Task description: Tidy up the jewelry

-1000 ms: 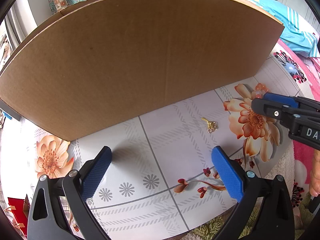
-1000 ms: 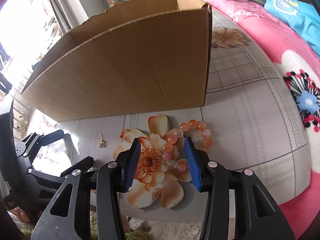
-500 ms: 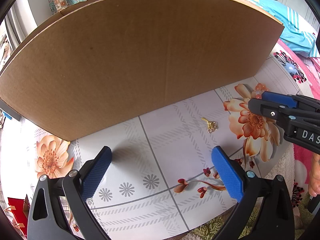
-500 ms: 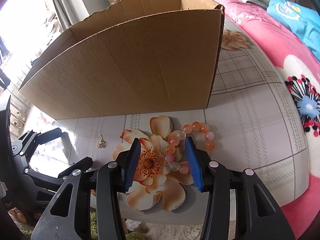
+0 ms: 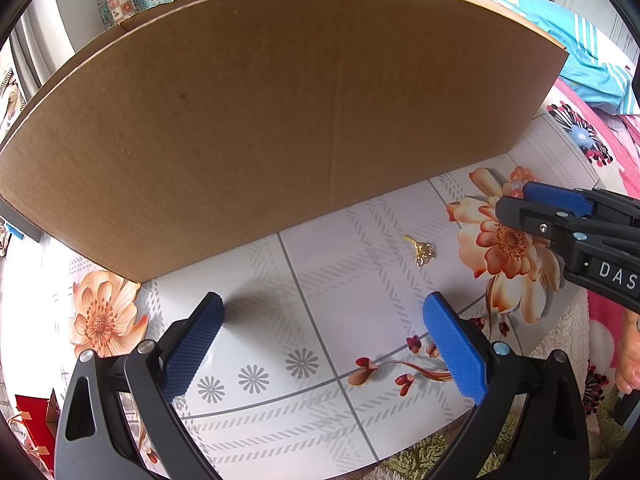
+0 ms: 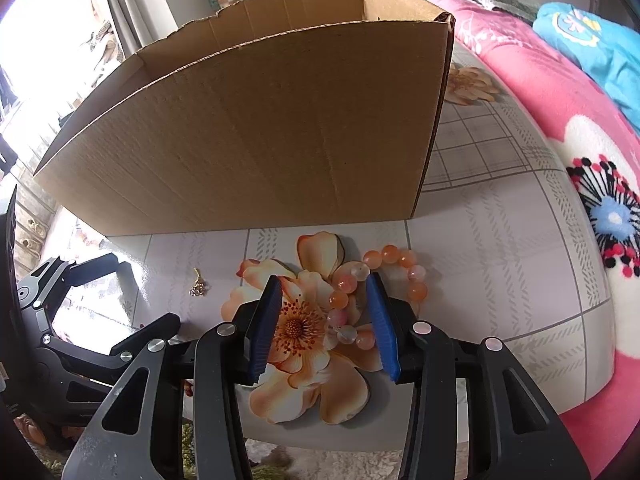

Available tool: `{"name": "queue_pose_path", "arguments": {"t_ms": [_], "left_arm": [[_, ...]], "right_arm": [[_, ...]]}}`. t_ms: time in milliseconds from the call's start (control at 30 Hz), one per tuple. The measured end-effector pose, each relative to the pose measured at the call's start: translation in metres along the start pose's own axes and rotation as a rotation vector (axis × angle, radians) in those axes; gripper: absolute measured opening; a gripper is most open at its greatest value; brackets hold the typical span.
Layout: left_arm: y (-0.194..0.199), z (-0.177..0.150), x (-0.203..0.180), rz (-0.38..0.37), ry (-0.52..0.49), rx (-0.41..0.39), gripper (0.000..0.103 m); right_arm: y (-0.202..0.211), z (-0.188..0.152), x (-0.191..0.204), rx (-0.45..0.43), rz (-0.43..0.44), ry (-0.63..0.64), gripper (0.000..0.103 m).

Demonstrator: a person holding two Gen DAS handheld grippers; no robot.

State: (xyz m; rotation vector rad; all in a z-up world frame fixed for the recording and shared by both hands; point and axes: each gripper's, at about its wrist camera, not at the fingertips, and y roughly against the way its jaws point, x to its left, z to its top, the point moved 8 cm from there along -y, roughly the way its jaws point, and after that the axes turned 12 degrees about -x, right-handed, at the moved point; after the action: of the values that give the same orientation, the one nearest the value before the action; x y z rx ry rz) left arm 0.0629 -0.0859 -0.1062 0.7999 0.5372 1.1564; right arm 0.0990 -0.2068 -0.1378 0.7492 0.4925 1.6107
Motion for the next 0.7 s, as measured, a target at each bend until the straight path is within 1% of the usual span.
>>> {"name": "queue_pose_path", "arguments": {"t_ms": [233, 500, 600, 700], "left_arm": [[0.0, 0.001, 0.0, -0.002, -0.003, -0.009, 0.098], [-0.006, 0.01, 0.002, -0.03, -0.026, -0.037, 0.098], [-0.005, 0.016, 0.002, -0.091, -0.014, -0.082, 0.098], [0.002, 0.027, 0.0, -0.142, -0.012, -0.159, 0.096]], "right_arm": [[-0.002, -0.001, -0.002, -0.003, 0.001, -0.003, 0.04], [0.0, -0.001, -0.007, -0.01, 0.008, -0.014, 0.04], [0.0, -0.001, -0.007, -0.01, 0.008, -0.014, 0.04], [0.001, -0.001, -0.008, -0.011, 0.01, -0.021, 0.04]]}}
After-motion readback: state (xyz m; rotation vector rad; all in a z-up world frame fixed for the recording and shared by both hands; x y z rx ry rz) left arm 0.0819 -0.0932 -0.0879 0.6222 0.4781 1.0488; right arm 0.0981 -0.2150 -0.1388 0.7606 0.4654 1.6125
